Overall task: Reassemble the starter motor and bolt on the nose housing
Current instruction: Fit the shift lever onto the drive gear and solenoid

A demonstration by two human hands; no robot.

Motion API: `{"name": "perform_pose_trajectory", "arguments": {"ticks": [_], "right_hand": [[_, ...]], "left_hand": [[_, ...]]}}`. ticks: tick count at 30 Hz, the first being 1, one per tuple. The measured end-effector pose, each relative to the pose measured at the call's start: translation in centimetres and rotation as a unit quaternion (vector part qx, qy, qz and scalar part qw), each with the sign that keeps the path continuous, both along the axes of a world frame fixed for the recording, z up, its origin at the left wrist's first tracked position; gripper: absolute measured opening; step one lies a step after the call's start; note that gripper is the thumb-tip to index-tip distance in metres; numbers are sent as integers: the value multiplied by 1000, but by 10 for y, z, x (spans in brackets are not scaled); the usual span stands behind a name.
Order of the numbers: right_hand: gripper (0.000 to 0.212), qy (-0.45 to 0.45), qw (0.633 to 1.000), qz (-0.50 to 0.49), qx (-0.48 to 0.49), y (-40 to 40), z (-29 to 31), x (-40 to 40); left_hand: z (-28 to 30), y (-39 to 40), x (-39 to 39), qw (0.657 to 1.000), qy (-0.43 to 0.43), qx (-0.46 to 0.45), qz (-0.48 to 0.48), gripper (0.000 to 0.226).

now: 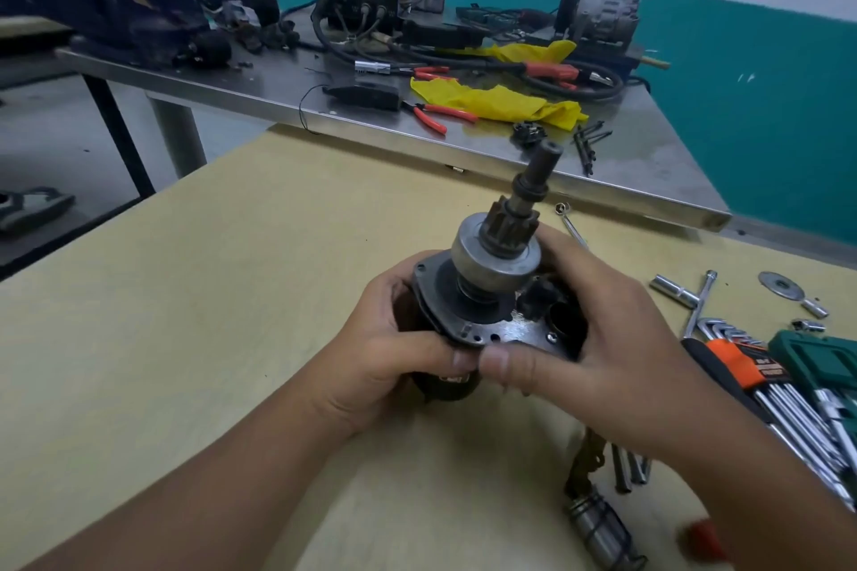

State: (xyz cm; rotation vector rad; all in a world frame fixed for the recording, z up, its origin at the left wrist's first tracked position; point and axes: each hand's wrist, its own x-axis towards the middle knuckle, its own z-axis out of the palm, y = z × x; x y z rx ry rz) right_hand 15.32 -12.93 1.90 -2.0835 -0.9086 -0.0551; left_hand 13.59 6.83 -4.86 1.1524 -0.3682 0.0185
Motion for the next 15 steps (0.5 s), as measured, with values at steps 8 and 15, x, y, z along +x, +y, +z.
{"name": "perform_pose_trajectory", "arguments": {"ticks": [8,15], "right_hand": [[108,51,995,-80,-8,7,-2,-3],[109,61,989,-124,-51,19,3,-10]], "left_hand": [[6,17,2,996,5,-20,-92,86],[5,-1,0,993,69,-80,55,38]]}}
